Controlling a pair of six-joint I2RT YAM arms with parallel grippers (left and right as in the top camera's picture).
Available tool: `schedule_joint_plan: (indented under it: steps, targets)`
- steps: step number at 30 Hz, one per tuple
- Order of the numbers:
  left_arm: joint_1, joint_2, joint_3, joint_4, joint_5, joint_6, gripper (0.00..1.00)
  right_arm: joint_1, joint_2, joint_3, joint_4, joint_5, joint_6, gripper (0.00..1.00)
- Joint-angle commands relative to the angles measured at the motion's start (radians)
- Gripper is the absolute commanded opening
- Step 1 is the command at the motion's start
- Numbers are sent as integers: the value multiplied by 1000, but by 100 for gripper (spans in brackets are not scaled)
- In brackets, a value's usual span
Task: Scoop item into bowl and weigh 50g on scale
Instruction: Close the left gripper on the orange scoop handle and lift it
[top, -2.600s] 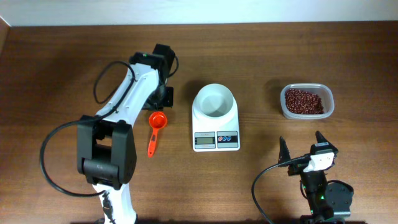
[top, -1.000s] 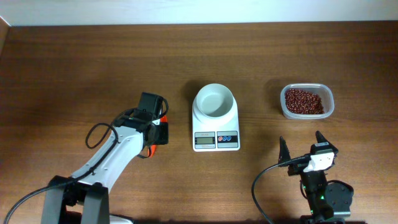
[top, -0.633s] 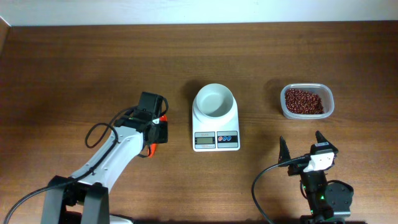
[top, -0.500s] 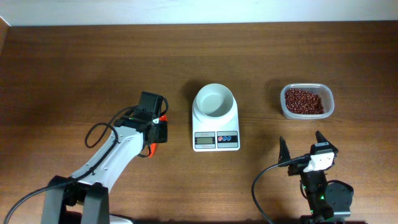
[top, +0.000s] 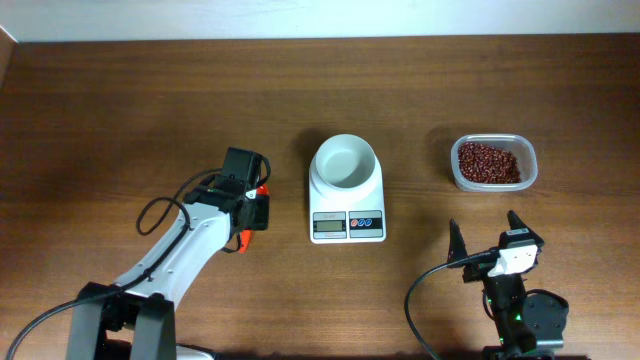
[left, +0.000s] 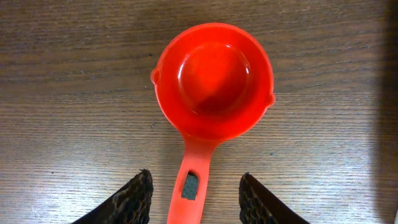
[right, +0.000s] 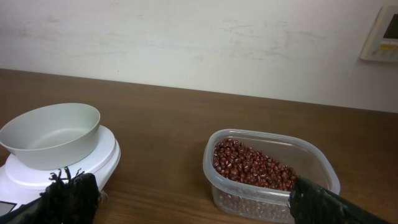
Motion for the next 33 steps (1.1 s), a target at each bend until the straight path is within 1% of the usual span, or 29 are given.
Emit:
schedule_joint_plan:
  steps: [1,6,12,16,20,21,23,33]
  targets:
    - [-4,1,-11,5,-7,20,48,-6,-9,-5,-6,8,5,99]
    - [-4,1,-50,65,-7,20,48,-6,-9,-5,-6,8,5,99]
    - [-4,1,-61,82,-7,20,46,-6,-9,-5,-6,9,5,99]
    - [-4,1,-87,131,-7,19,43,-6,-9,-5,-6,9,5,99]
    - [-4,1,-99,143,-7,19,40,-6,-9,-5,-6,8,5,99]
    - [-4,2,-107,154,-7,19,37,-6,-9,-5,-6,9,5,99]
    - [-4,1,-135,195,-7,19,34,-6,-9,-5,-6,9,5,99]
    - [-4,2,-155,237,-8,20,31,-6,-9,-5,-6,8,5,99]
